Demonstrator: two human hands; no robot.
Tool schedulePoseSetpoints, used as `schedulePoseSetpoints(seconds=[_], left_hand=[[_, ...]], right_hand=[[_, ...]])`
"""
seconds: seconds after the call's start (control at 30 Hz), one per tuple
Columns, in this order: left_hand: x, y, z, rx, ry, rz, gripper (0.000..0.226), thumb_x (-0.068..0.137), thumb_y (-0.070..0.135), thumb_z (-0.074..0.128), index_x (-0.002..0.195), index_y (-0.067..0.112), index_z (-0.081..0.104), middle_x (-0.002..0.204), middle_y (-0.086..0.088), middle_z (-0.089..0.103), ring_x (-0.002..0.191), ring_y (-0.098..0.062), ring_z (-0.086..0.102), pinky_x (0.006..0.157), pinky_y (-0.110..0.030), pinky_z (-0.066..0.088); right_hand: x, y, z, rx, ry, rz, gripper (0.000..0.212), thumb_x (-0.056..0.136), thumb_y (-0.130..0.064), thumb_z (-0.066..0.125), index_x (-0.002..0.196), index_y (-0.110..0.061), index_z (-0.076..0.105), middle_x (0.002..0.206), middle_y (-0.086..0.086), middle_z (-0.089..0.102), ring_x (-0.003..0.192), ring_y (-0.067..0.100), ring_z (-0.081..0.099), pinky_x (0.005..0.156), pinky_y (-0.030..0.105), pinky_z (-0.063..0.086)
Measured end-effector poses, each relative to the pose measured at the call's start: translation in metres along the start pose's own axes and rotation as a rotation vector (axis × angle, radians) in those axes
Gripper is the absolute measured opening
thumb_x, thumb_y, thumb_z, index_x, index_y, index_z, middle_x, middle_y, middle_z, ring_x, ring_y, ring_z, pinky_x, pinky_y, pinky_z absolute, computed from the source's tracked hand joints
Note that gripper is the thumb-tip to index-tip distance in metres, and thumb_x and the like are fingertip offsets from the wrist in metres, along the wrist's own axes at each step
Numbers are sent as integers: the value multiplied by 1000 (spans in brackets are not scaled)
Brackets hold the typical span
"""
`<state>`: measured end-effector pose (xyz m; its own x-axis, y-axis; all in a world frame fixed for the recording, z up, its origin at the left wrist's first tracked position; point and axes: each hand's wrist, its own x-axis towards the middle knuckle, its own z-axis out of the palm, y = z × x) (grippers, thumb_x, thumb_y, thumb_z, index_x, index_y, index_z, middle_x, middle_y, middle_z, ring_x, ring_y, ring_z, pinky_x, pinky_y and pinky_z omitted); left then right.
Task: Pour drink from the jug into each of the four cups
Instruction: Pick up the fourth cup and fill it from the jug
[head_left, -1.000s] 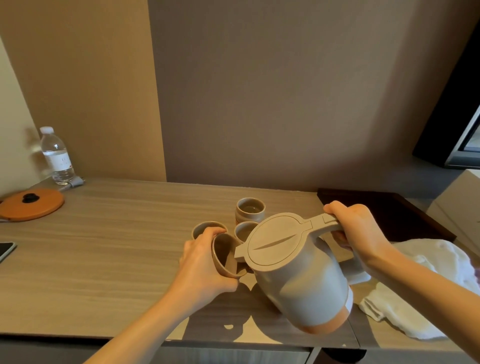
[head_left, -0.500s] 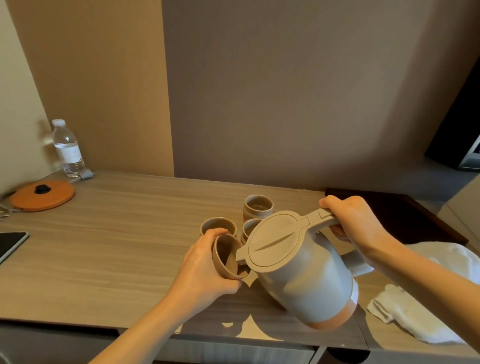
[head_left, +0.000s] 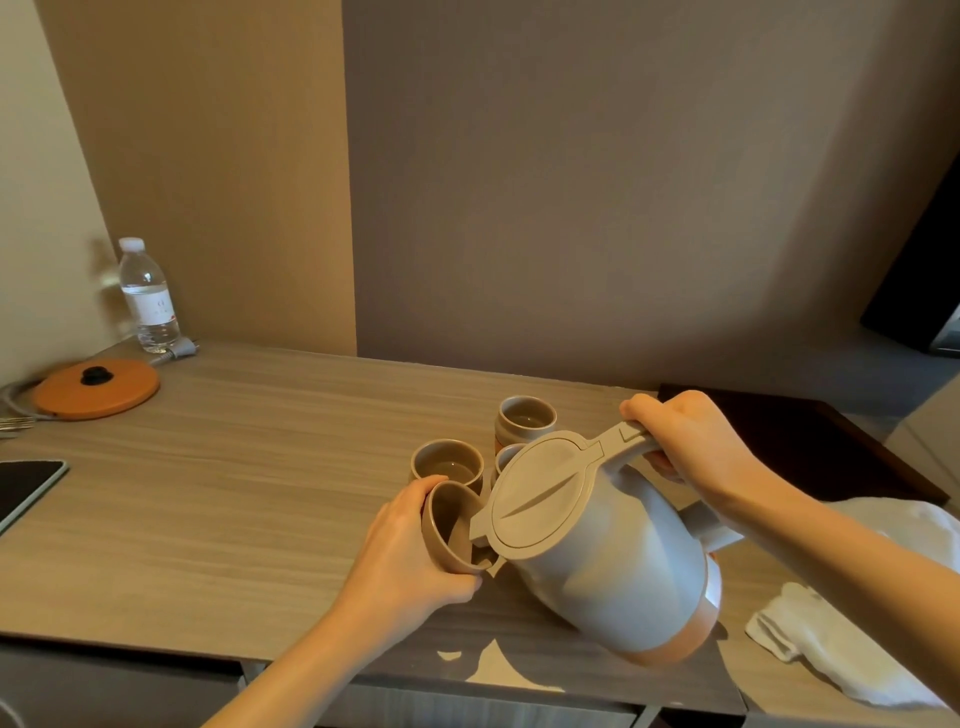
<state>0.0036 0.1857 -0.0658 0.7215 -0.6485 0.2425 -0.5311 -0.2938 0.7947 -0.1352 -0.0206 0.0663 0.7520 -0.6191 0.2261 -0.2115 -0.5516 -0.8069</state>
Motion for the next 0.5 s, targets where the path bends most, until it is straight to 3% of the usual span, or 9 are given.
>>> schedulePoseSetpoints(seconds=[0.3,0.5], left_hand=[[0,-5,0,23,1,4,91,48,39,91,126,39,43,119,18,55,114,-8,51,92,-31,52],[0,-7,-1,37,4,4,91,50,37,92,126,39,42,120,18,54,113,-8,50,92,-29,52]], right_hand=[[4,-4,5,-32,-22,-13,50,87,-21,53,39,-10,40,37,-1,33,36,10,26,49,28,30],[8,-8,9,-44,-39,-22,58,85,-19,52,30,-20,34,34,-5,29,36,10,22,49,29,26]])
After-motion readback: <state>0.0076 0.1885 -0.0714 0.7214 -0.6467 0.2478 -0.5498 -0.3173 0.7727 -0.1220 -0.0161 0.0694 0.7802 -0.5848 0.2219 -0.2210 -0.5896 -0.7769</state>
